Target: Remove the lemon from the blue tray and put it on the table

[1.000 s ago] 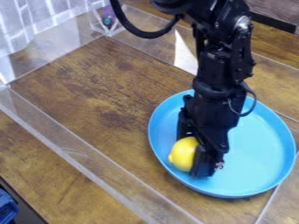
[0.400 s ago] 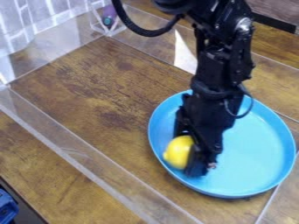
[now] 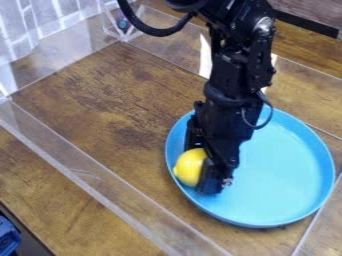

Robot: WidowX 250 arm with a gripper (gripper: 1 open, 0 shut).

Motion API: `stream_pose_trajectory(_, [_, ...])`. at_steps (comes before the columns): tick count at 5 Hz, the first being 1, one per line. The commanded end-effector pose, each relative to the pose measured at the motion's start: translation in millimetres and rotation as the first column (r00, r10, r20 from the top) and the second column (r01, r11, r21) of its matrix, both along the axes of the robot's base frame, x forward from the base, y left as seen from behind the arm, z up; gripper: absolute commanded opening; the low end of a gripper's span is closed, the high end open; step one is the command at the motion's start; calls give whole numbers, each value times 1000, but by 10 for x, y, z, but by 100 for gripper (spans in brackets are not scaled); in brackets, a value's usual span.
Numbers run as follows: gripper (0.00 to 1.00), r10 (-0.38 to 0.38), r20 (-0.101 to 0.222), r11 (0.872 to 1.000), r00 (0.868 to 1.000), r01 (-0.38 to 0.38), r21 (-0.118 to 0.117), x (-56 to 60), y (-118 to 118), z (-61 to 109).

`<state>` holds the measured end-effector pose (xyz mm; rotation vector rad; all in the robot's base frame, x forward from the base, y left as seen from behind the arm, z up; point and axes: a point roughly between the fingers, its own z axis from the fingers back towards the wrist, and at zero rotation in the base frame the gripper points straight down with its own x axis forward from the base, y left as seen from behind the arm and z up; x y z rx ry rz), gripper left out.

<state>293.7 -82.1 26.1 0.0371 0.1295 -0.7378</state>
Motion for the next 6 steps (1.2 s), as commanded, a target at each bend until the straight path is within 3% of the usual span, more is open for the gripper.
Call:
stream_pose_trajectory(1, [0, 13, 67, 1000, 998, -13, 0, 85, 116, 268])
stream_pose_trajectory(6, [0, 14, 73, 996, 997, -20, 85, 261, 533, 565])
